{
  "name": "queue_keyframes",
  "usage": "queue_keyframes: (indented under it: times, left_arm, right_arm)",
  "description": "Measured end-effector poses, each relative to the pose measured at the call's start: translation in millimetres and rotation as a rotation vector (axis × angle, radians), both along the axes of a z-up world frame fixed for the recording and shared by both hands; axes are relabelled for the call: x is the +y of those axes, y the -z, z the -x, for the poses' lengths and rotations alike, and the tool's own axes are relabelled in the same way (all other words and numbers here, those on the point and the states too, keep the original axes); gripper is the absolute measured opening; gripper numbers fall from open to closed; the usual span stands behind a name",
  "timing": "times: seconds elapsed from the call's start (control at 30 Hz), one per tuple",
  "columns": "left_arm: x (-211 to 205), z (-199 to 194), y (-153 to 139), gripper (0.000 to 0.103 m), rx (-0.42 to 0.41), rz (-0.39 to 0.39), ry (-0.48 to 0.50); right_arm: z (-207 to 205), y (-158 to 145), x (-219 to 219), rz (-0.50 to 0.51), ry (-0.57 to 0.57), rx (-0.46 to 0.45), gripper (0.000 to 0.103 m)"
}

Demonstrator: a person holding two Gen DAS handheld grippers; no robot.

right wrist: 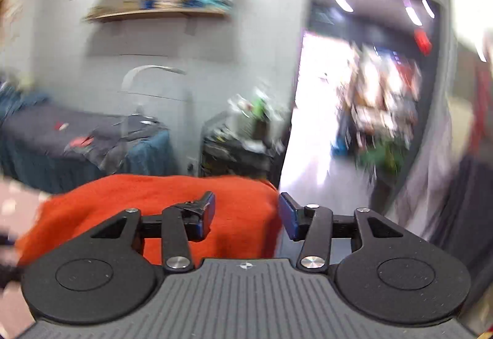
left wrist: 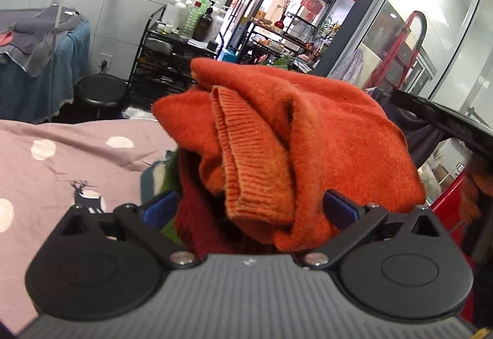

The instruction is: Fold small clothes

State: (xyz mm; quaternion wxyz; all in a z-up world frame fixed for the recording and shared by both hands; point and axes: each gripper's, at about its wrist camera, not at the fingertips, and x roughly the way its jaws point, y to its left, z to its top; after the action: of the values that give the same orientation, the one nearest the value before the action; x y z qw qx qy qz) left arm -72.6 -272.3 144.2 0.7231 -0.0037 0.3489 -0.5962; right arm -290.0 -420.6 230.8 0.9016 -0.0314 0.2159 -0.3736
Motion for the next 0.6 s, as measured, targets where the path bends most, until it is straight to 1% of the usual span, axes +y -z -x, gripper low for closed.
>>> queue_keyframes:
  times: [0.07, 0.1, 0.13, 0.2, 0.23, 0.27, 0.3, 0.37, 0.4, 0.43, 0.47, 0.53, 0.6]
  left_arm:
    - [9, 4, -5, 0.103, -0.051, 0.005, -0.006]
    - [13, 8, -8, 0.103, -0.089, 0.005, -0.011]
    - [19, 12, -11, 0.103, -0.132, 0.004, -0.013]
    - [30, 22, -19, 0.103, -0.218, -0.007, -0.01]
    - [36, 29, -24, 0.103, -0.256, -0.015, -0.003]
    - [40, 34, -26, 0.103, -0.297, -0.024, 0.005]
    - [40, 38, -28, 0.103, -0.34, -0.039, 0.02]
    - [42, 48, -36, 0.103, -0.428, -0.074, 0.046]
    - [43, 52, -40, 0.103, -0.463, -0.088, 0.059]
    - [42, 56, -44, 0.103, -0.487, -0.106, 0.081]
    - [41, 59, -49, 0.103, -0.509, -0.124, 0.096]
    - [39, 63, -61, 0.103, -0.556, -0.156, 0.108]
    - [36, 64, -74, 0.103, -0.583, -0.176, 0.136]
  right_arm:
    - [-5, 6, 15, -0.009, -0.057, 0.051, 0.037]
    - [-7, 10, 20, -0.014, -0.053, 0.087, 0.034]
    - [-7, 15, 23, -0.02, -0.041, 0.11, 0.034]
    - [-1, 20, 25, -0.044, -0.068, 0.105, 0.034]
    - [6, 18, 28, -0.062, -0.092, 0.1, 0.036]
    - [11, 13, 34, -0.075, -0.094, 0.098, 0.042]
    - [13, 11, 34, -0.082, -0.077, 0.098, 0.044]
    - [18, 0, 43, -0.09, -0.053, 0.102, 0.054]
    - [19, -4, 44, -0.098, -0.051, 0.103, 0.056]
    - [22, -10, 51, -0.103, -0.05, 0.109, 0.063]
    - [22, -14, 56, -0.111, -0.05, 0.123, 0.08]
    - [19, -21, 56, -0.115, -0.05, 0.153, 0.103]
    - [12, -29, 54, -0.114, -0.07, 0.197, 0.103]
